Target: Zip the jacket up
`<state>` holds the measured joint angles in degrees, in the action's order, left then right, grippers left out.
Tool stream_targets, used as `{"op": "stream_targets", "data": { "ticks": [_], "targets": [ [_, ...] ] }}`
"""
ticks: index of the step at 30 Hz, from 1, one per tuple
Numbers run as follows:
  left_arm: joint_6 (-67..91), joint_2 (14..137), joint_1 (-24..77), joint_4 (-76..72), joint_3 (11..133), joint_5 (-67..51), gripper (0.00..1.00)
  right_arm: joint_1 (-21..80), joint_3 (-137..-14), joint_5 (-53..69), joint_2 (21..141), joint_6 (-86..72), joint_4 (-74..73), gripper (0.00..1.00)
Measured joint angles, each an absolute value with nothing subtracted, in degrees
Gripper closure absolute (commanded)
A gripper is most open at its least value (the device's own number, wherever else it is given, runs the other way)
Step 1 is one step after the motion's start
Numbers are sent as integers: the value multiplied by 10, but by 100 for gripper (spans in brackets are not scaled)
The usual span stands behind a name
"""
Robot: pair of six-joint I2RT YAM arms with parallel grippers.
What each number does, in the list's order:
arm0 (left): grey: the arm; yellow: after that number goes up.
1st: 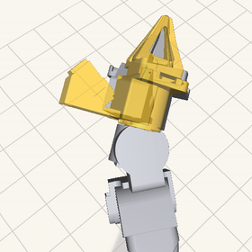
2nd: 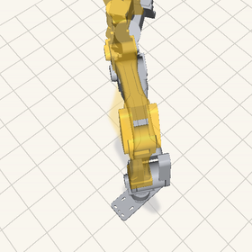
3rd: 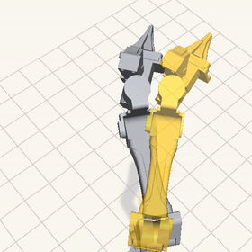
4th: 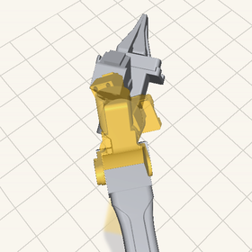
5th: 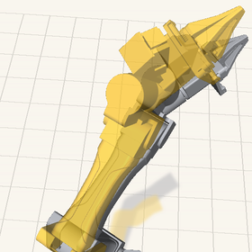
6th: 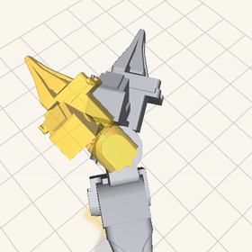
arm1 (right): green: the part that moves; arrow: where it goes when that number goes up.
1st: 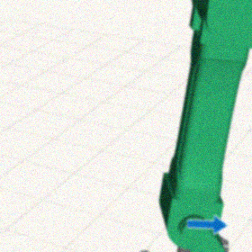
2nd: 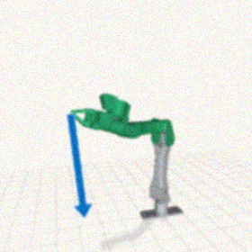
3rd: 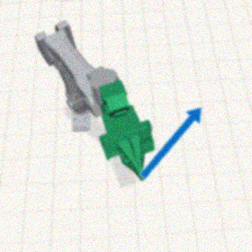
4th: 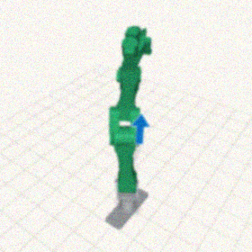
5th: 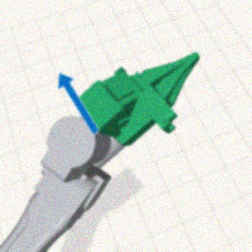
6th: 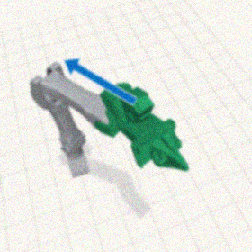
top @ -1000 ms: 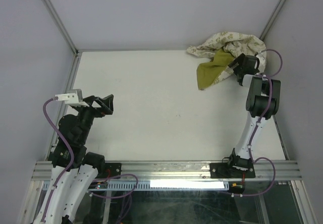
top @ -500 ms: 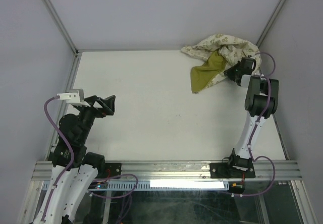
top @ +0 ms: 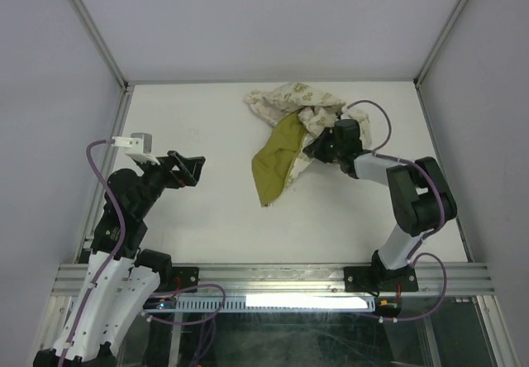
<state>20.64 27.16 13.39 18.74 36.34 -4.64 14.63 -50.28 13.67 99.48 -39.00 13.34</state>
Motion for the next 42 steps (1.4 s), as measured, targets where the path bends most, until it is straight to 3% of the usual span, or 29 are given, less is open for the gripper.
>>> {"op": "stream_targets", "data": {
  "ticks": [4,7,10,15,22,28,37,39,42],
  "targets": [
    [247,313,134,183,369,-78,1,240,-453,120,954,-411,146,99],
    [283,344,134,167,362,-108,1,298,-439,109,942,-420,149,93],
    [320,372,135,132,337,-139,1,335,-439,108,938,-420,147,76],
    [371,417,177,91,278,-148,1,350,-425,114,876,-386,105,39],
    [383,477,301,60,272,-77,1,349,-428,90,720,-299,-15,24],
    [363,570,354,90,309,10,3,350,-432,-4,682,-252,-99,8],
    [321,708,475,66,425,62,8,291,-410,-64,689,-244,-104,6],
    [317,747,484,58,437,60,9,290,-402,-56,705,-248,-94,9],
    [311,807,487,46,445,58,12,291,-389,-46,739,-254,-72,22]
  ]
}}
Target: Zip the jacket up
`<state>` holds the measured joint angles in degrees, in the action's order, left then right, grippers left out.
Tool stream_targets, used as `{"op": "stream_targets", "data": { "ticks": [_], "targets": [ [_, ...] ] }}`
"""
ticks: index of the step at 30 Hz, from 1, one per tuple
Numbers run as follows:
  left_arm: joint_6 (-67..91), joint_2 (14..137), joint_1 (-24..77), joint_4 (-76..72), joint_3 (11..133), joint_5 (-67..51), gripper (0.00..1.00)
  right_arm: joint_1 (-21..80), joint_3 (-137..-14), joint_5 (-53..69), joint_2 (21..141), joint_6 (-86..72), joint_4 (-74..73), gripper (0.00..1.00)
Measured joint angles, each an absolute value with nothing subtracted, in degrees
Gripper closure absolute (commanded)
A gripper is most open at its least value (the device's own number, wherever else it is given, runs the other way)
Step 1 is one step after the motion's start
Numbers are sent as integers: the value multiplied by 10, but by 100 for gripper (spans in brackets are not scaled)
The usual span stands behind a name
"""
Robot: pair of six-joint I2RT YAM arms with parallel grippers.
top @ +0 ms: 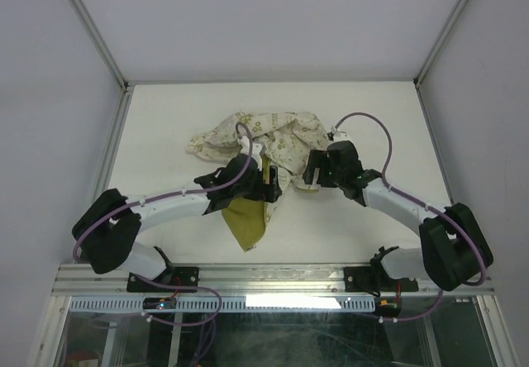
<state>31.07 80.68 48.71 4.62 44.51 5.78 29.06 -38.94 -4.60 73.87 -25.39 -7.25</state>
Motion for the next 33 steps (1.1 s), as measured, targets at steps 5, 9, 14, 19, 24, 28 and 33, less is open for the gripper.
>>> {"op": "stream_targets", "data": {
  "ticks": [5,9,14,19,24,28,33],
  "targets": [
    [306,870,487,35,446,59,21,285,-379,-41,767,-257,-66,62],
    [306,900,487,21,447,57,52,272,-382,-41,766,-250,-65,90],
    [307,906,487,0,447,48,92,252,-407,-44,739,-235,-83,100],
    [309,879,476,-13,441,17,100,221,-480,-57,723,-213,-104,100],
    [309,783,445,-17,442,-39,100,173,-574,-71,721,-179,-145,100],
    [308,726,434,-15,491,-114,100,134,-689,-100,729,-142,-192,99],
    [323,675,431,-56,538,-207,100,118,-848,-140,765,-90,-231,92]
  ]
}}
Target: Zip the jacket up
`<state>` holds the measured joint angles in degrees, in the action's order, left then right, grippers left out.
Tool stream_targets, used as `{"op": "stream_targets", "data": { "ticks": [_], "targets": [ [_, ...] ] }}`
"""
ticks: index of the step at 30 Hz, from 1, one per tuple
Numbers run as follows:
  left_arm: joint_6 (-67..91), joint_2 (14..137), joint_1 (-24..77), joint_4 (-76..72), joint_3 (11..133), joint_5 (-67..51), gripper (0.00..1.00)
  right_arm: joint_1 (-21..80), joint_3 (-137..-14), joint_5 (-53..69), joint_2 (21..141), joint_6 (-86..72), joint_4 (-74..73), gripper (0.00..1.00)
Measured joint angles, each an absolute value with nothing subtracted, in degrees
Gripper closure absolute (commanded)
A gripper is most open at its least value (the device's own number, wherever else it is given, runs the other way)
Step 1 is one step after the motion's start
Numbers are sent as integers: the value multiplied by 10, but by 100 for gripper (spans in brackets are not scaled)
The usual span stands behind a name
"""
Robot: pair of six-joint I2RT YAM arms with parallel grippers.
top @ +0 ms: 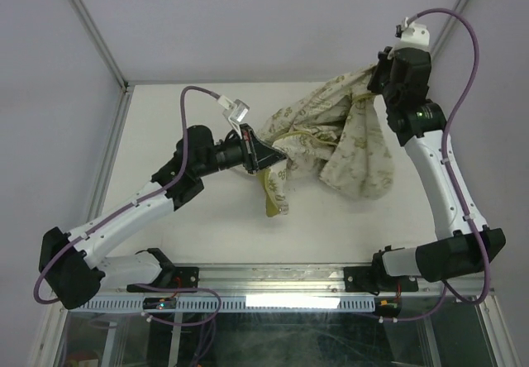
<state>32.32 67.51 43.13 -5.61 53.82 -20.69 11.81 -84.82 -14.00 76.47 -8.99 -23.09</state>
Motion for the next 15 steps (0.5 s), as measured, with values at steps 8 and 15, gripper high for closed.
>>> {"op": "stream_targets", "data": {
  "ticks": [8,15],
  "targets": [
    [452,673,330,-242,422,-330,100,118,-869,-135,803,-54,-249,63],
    [504,713,272,-237,324,-324,100,133,-770,-102,827,-63,-274,30]
  ]
}}
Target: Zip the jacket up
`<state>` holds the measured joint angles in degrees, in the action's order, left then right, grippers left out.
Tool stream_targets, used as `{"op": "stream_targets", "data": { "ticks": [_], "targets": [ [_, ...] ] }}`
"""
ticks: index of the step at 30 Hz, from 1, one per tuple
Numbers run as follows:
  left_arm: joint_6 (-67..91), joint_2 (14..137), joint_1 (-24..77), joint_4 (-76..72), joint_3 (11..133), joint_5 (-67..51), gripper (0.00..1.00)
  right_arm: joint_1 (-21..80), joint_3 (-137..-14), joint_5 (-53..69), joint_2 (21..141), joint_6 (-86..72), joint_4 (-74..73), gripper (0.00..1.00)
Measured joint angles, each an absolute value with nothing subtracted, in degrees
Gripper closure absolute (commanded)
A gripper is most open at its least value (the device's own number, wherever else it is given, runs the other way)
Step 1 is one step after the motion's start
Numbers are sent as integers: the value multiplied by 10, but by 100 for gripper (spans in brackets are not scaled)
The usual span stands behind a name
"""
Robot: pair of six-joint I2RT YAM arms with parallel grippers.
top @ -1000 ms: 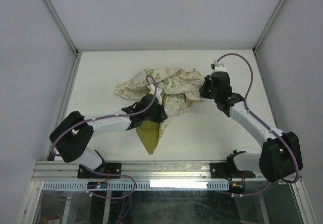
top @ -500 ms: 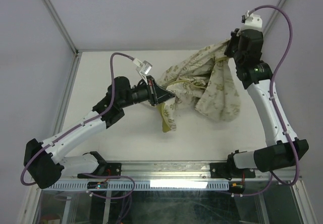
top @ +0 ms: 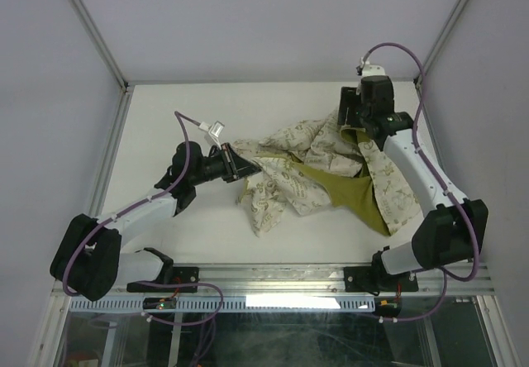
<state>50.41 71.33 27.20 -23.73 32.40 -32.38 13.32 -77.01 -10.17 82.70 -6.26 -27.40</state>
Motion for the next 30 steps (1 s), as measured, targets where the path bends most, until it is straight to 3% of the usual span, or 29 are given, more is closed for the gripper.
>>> {"op": "stream_targets", "data": {
  "ticks": [12,14,16,17,24,30],
  "targets": [
    [455,688,250,-136,324,-233,98,226,-597,-36,668,-127,-270,18],
    [448,680,250,-123,323,-227,86,225,-573,-36,650,-138,-272,17],
    [439,674,250,-112,321,-225,62,225,-545,-37,639,-153,-274,16],
    [434,674,250,-106,320,-224,56,225,-533,-36,635,-159,-277,16],
    [399,653,250,-5,330,-159,29,225,-438,-6,589,-205,-286,15],
    [357,676,250,52,451,-105,21,225,-419,-11,552,-237,-281,10]
  ]
}}
